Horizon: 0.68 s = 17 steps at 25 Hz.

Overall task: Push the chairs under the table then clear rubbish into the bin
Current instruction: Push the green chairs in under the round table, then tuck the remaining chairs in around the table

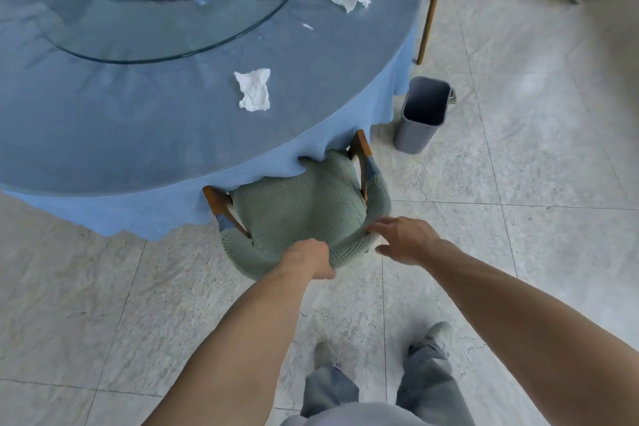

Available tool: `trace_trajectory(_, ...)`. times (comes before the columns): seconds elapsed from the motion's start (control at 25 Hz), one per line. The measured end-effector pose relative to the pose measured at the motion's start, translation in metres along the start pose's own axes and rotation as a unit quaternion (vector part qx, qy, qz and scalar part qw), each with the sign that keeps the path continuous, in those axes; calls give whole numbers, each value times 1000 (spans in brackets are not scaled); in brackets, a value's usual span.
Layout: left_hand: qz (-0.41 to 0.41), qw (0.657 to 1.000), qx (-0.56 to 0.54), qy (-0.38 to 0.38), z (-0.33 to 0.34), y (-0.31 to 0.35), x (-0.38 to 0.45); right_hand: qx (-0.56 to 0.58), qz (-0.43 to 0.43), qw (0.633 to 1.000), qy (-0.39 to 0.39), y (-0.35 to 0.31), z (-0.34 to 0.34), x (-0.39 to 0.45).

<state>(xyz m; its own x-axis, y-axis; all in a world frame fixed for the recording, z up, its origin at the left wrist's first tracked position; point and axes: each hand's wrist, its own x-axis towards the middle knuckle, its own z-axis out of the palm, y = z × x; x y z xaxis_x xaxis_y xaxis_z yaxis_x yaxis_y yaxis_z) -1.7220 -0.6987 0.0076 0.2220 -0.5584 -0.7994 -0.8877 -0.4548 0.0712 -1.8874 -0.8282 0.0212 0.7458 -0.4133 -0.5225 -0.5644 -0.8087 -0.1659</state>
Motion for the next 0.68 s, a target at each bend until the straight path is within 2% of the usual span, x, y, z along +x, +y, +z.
trace_trajectory(0.12, 53, 999, -11, -3, -44, 61, 21, 17, 40, 998, -49, 54, -17, -17)
trace_trajectory(0.2, 93, 995, 25, 5, -80, 112, 39, 35, 73, 996, -47, 113, -33, -31)
trace_trajectory(0.48, 146, 986, 10, 85, -213, 297, 85, 98, 210, 970, 74, 343, -107, -103)
trace_trajectory(0.68, 188, 977, 20, 101, -296, 390, 110, 111, 264, 953, 96, 462, -145, -125)
